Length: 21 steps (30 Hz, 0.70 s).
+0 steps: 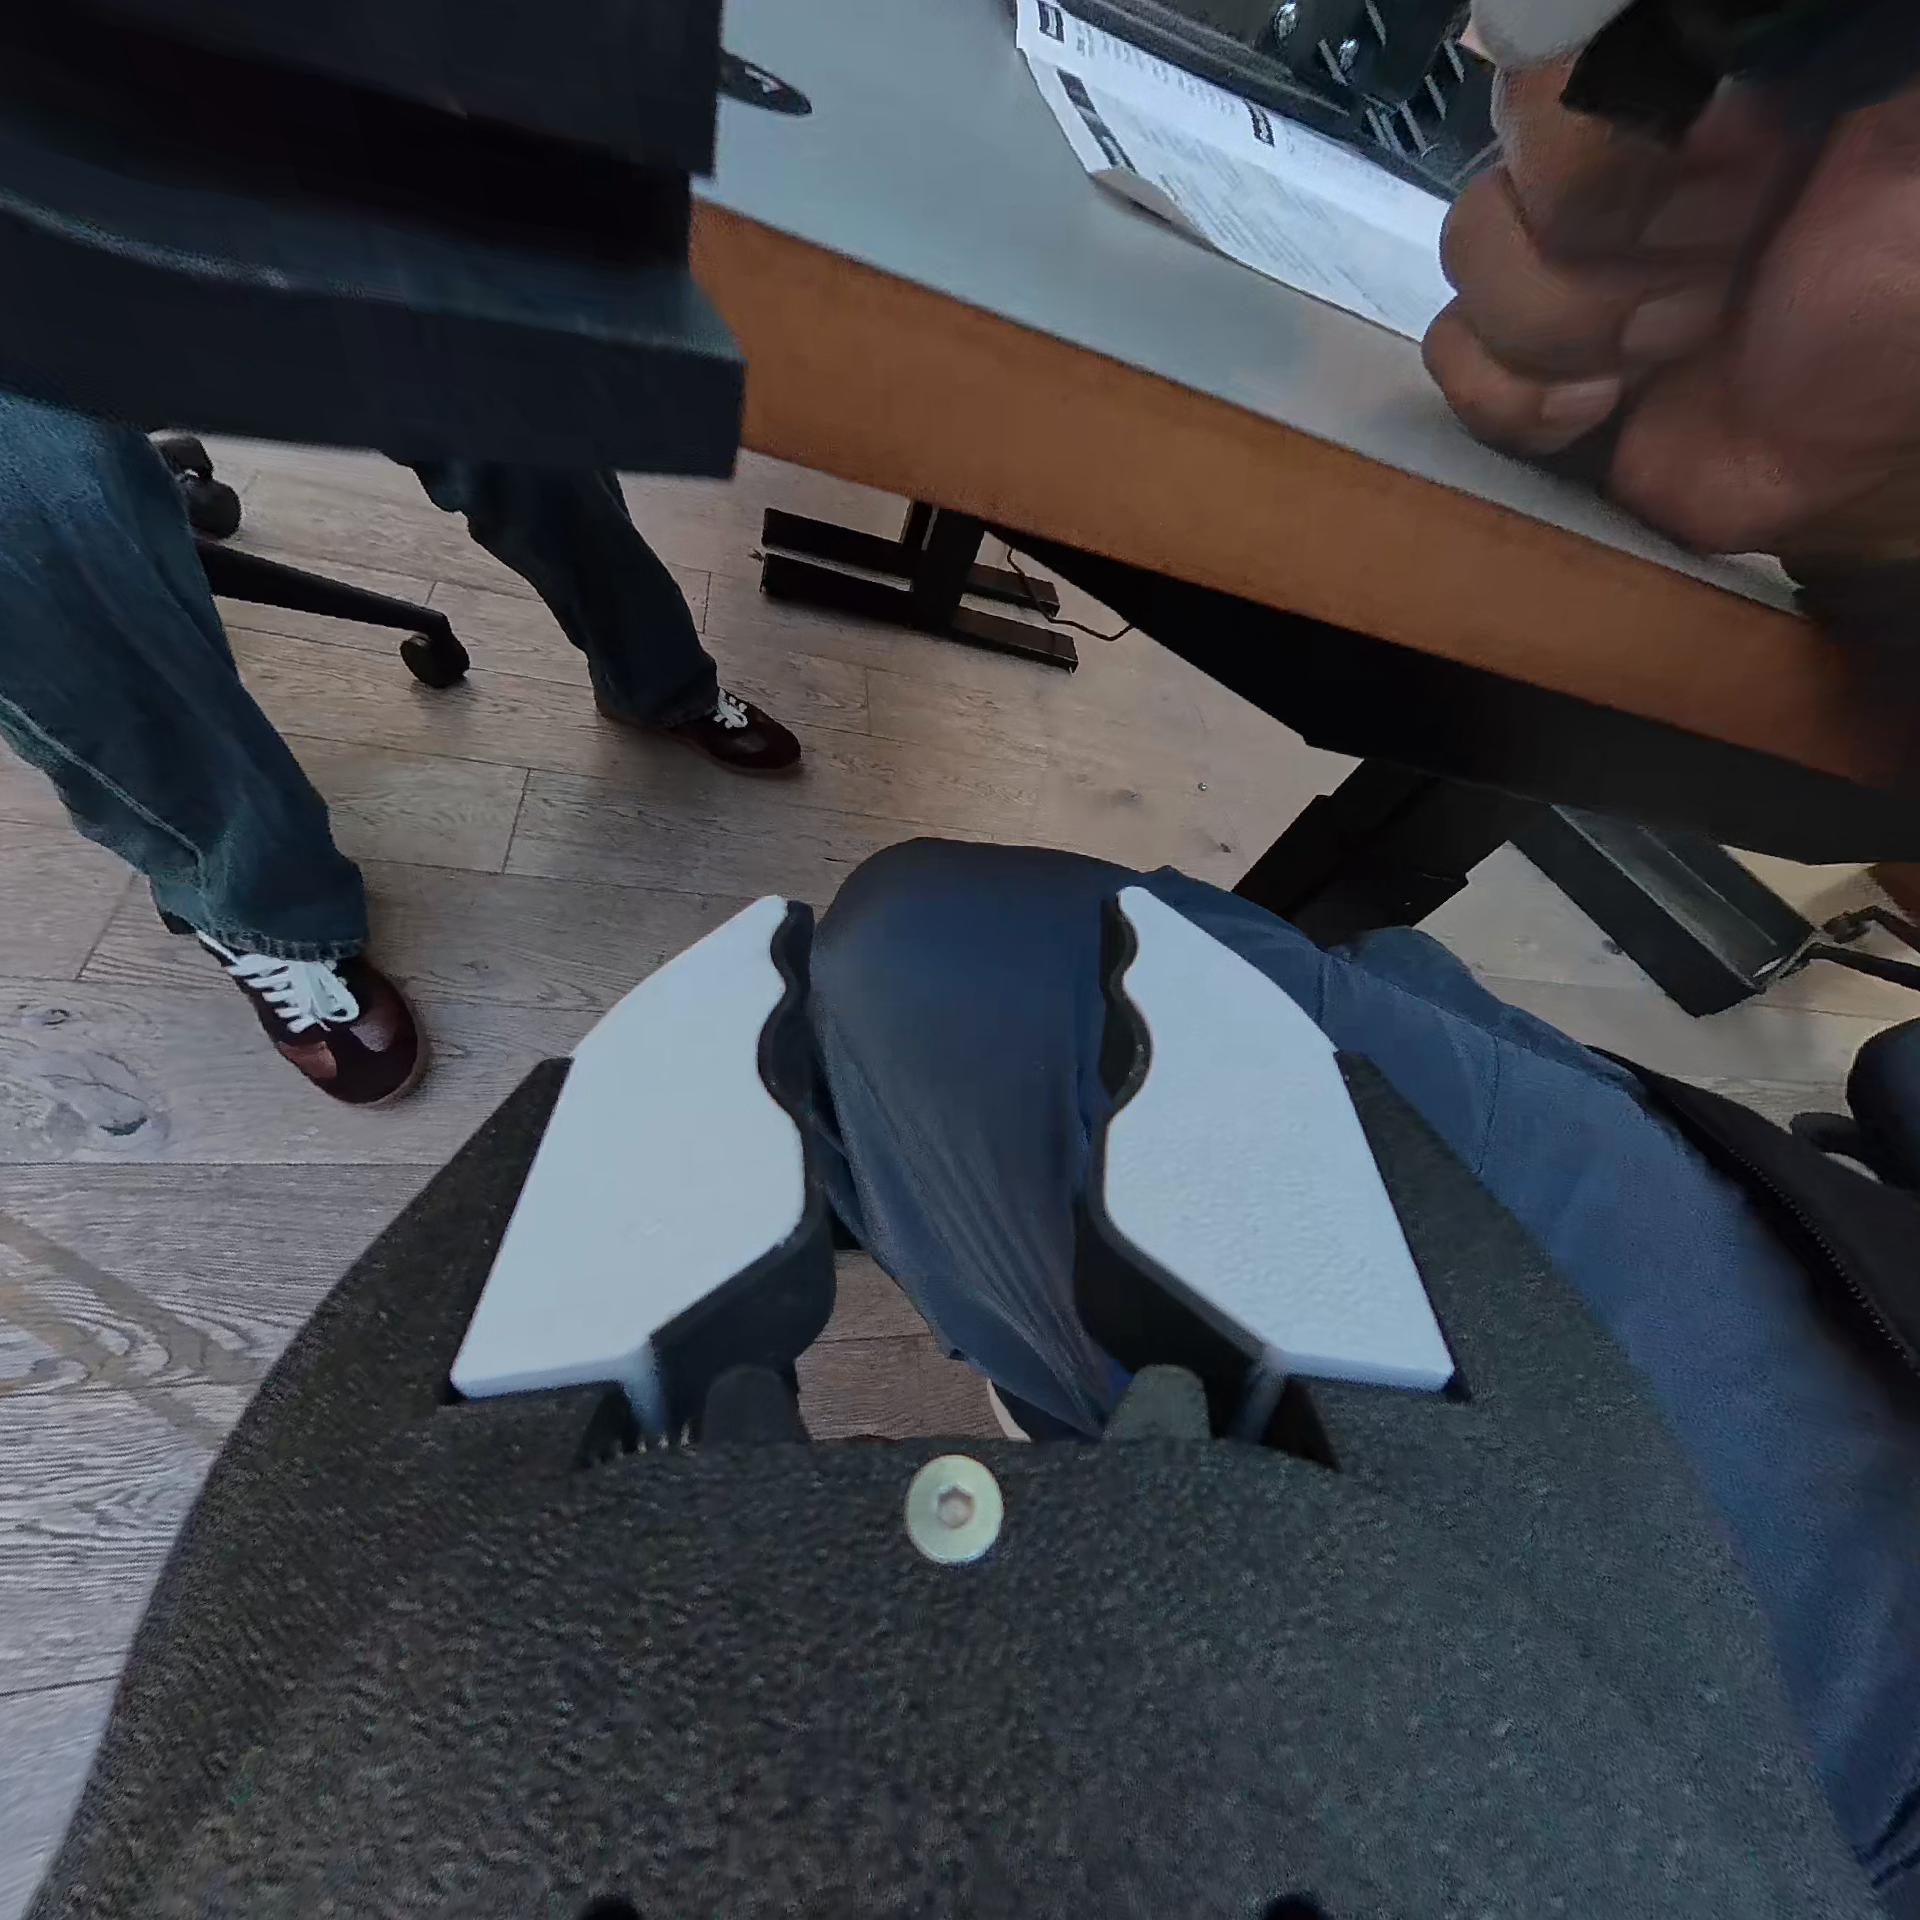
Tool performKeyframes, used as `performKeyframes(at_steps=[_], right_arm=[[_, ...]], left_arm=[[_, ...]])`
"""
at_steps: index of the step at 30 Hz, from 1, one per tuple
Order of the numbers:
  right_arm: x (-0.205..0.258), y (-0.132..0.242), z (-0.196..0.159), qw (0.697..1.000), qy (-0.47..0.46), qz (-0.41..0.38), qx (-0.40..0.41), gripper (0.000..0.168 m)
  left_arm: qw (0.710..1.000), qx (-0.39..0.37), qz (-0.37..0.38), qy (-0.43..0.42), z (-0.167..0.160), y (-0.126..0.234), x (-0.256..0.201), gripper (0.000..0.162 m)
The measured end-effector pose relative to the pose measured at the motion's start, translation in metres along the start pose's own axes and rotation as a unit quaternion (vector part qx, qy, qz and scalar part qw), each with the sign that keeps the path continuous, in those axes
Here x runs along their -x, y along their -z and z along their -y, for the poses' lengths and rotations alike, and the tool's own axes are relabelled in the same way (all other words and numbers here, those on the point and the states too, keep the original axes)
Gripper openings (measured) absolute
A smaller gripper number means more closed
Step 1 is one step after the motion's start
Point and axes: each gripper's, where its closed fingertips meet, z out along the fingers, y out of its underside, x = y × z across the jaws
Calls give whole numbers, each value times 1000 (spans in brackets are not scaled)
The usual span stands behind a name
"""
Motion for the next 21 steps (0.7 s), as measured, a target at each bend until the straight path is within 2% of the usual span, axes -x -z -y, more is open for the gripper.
performKeyframes(at_steps=[6,9,12,16,19,21], right_arm=[[3,-3,-2,999,29,-15,12,20],[8,-6,-6,998,52,-13,25,20],[15,-9,-10,995,85,-10,41,20],[25,-11,-14,988,143,-14,51,20],[30,-11,-16,982,179,-17,52,18],[32,-11,-17,980,189,-19,54,18]], left_arm=[[999,-2,40,-36,13,37,12,55],[997,-2,70,-40,15,68,12,57],[989,32,133,-52,13,113,16,61],[968,78,234,-39,10,213,17,67],[948,82,309,10,0,309,13,69],[928,72,361,50,-18,375,13,70]])
